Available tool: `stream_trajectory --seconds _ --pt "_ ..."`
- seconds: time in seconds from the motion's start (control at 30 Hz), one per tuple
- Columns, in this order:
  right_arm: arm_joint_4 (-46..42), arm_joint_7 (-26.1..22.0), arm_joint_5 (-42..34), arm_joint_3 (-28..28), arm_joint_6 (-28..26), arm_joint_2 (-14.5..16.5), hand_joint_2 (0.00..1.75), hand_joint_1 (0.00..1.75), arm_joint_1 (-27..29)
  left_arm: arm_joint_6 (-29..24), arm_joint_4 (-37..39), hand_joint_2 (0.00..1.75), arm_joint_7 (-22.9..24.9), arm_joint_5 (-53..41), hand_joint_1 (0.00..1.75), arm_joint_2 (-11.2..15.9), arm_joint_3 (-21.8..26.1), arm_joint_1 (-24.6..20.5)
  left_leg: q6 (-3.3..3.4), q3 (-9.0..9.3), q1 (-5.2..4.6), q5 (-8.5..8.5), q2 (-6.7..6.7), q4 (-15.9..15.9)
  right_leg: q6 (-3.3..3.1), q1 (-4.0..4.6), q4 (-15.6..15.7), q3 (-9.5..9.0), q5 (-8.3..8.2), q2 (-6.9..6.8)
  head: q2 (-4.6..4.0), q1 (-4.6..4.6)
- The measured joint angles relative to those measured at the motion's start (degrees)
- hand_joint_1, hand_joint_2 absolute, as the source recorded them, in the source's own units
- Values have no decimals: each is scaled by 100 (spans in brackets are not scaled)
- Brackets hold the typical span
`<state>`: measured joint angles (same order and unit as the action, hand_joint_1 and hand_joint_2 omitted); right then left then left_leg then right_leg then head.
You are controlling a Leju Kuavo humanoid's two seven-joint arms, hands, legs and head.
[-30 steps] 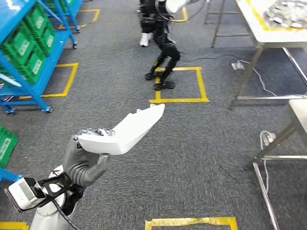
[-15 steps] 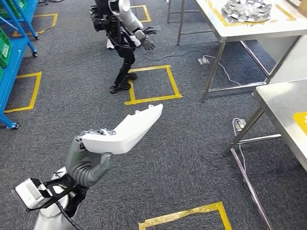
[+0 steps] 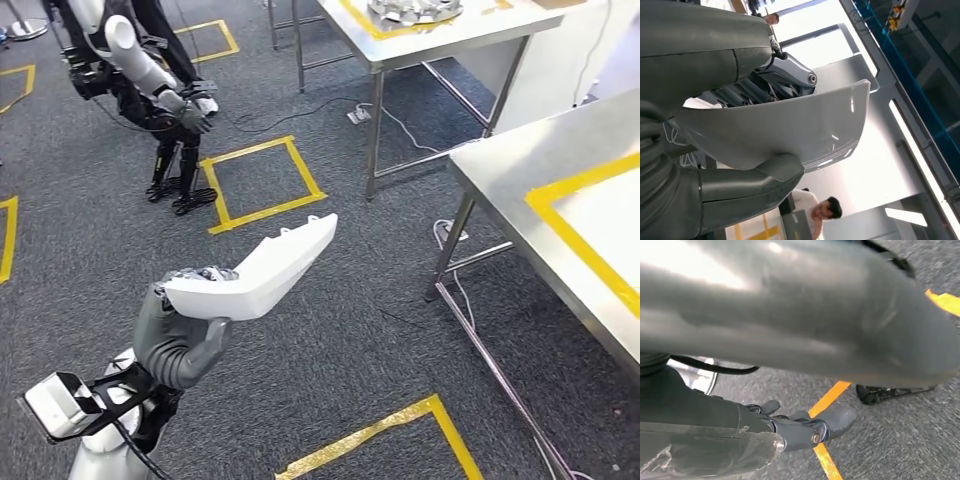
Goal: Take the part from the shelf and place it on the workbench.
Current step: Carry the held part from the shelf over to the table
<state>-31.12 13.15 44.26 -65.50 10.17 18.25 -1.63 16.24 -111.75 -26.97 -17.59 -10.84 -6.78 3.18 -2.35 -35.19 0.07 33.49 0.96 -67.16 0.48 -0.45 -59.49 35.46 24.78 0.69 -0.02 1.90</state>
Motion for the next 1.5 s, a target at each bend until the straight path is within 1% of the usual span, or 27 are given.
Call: stream_trajectory --seconds 0.07,0.1,0.17,0.23,0.3,0.37,0.43,0.5,0.57,0.6,0.67,0.73,0.8,0.9,0.97,1.03,1.07,1.1,1.13,1.2,1.23,1.3,1.33,1.37,1.4,1.43,1.5 --pt "2 -2 0 -13 2 0 0 0 -7 -4 0 175 11 0 175 1 5 12 0 -353 0 148 -60 -595 -10 -2 0 4 -3 159 0 14" --pt "3 -2 0 -20 3 0 0 0 -6 -6 0 175 13 0 175 1 6 15 7 -402 0 61 -71 -618 -9 -3 0 2 -7 241 0 15" --pt "4 -3 0 -31 3 2 0 0 -5 -11 0 175 16 -1 175 -1 7 13 31 -194 8 -347 -151 -86 10 -13 0 -2 -20 407 0 16" --pt "4 -10 -2 -38 3 4 0 0 -9 -19 -2 175 22 -2 175 -4 8 11 49 130 41 -645 -447 637 61 -13 -15 20 -34 561 0 19" --pt "4 -22 -8 -49 3 4 0 0 -9 -23 -5 175 29 -7 175 -10 14 13 82 258 55 -697 -622 946 139 -19 -4 63 -61 688 0 24" --pt "8 -28 -17 -64 4 3 0 0 -4 -24 -7 175 32 -13 175 -28 25 8 152 263 53 -721 -494 977 212 -37 31 111 -93 759 0 26" --pt "14 -33 -25 -76 8 0 0 0 -7 -29 -9 175 33 -24 175 -61 39 -2 225 274 59 -747 -346 1005 256 -19 -135 211 25 523 0 2" --pt "22 -38 -33 -80 14 -2 0 0 -16 -56 -13 175 34 -44 175 -82 62 3 270 281 42 -745 -191 1013 284 -1 -765 488 392 135 0 -28" --pt "31 -44 -40 -82 17 -2 0 0 -18 -94 -14 175 34 -56 175 -86 87 6 288 284 23 -735 -21 1012 306 -6 -1455 792 699 -16 -1 -34" --pt "33 -45 -43 -84 17 -2 0 0 -18 -107 -14 175 35 -58 175 -91 96 5 287 286 20 -730 57 1011 311 -6 -1574 832 716 -32 -1 -36" --pt "34 -48 -48 -87 16 -2 0 0 -18 -120 -15 175 39 -64 175 -105 111 2 269 305 19 -711 196 1010 312 -6 -1195 588 483 -93 0 -35" --pt "36 -52 -52 -87 15 -2 0 0 -24 -123 -18 175 43 -70 175 -118 127 -6 223 344 -6 -674 307 999 293 8 -441 137 192 -355 0 -41" --pt "39 -58 -54 -85 14 1 0 0 -36 -124 -23 175 43 -81 175 -125 140 -18 171 373 -46 -648 398 988 233 29 -55 -78 91 -502 0 -19" --pt "43 -62 -55 -86 3 5 0 0 -41 -125 -26 175 43 -103 175 -144 148 -46 87 399 -40 -605 507 981 120 38 -24 -51 72 -296 0 7" --pt "43 -65 -57 -87 -4 10 0 0 -52 -125 -28 175 40 -115 175 -151 149 -71 26 286 -15 -393 304 690 53 11 -2 -53 44 -152 0 16" --pt "43 -68 -61 -86 -5 13 0 0 -63 -126 -28 175 37 -123 175 -147 150 -79 -2 -71 -3 -42 36 -36 14 -5 5 -46 30 -6 0 35" --pt "43 -69 -66 -85 -7 13 0 0 -67 -127 -28 175 35 -126 175 -144 152 -78 -5 -267 -3 77 -21 -393 4 -6 6 -42 27 75 0 42" --pt "43 -70 -73 -85 -10 13 0 0 -67 -127 -27 175 34 -128 175 -140 155 -78 -1 -396 -3 94 -50 -599 0 -6 6 -39 24 159 0 46" --pt "43 -72 -80 -86 -13 13 0 0 -67 -127 -27 175 32 -130 175 -138 157 -81 10 -427 -3 -2 -68 -597 2 -6 6 -40 20 245 0 47" --pt "43 -76 -91 -86 -18 13 0 0 -68 -129 -28 175 28 -135 175 -138 160 -95 43 -190 2 -408 -170 -29 21 -13 5 -46 8 410 0 48" --pt "43 -79 -96 -85 -19 14 0 0 -71 -131 -28 175 26 -142 175 -138 160 -105 62 -14 12 -585 -309 362 44 -8 -5 -38 4 488 0 50" --pt "43 -84 -104 -82 -23 14 0 0 -74 -137 -28 175 17 -154 175 -143 164 -121 96 210 30 -728 -524 862 107 -7 -11 -1 -13 622 0 52" --pt "43 -86 -107 -82 -30 14 0 0 -72 -140 -28 175 14 -155 175 -148 168 -128 121 238 28 -724 -554 941 148 -12 1 21 -29 680 0 55" --pt "43 -86 -107 -83 -37 12 0 0 -68 -144 -28 175 10 -152 175 -155 173 -137 152 240 31 -729 -496 958 189 -22 25 49 -49 737 0 56" --pt "44 -86 -107 -85 -46 9 0 0 -65 -149 -28 175 7 -149 175 -164 179 -149 190 244 33 -746 -432 978 222 -24 29 69 -54 705 0 57" --pt "44 -86 -108 -85 -52 7 0 0 -65 -153 -28 175 3 -144 175 -175 186 -161 230 251 39 -762 -362 998 248 -16 -27 110 -12 582 0 34" --pt "45 -89 -109 -81 -60 2 0 0 -73 -162 -28 175 -7 -131 175 -190 209 -170 285 264 40 -773 -214 1024 283 2 -491 330 264 195 0 -14"
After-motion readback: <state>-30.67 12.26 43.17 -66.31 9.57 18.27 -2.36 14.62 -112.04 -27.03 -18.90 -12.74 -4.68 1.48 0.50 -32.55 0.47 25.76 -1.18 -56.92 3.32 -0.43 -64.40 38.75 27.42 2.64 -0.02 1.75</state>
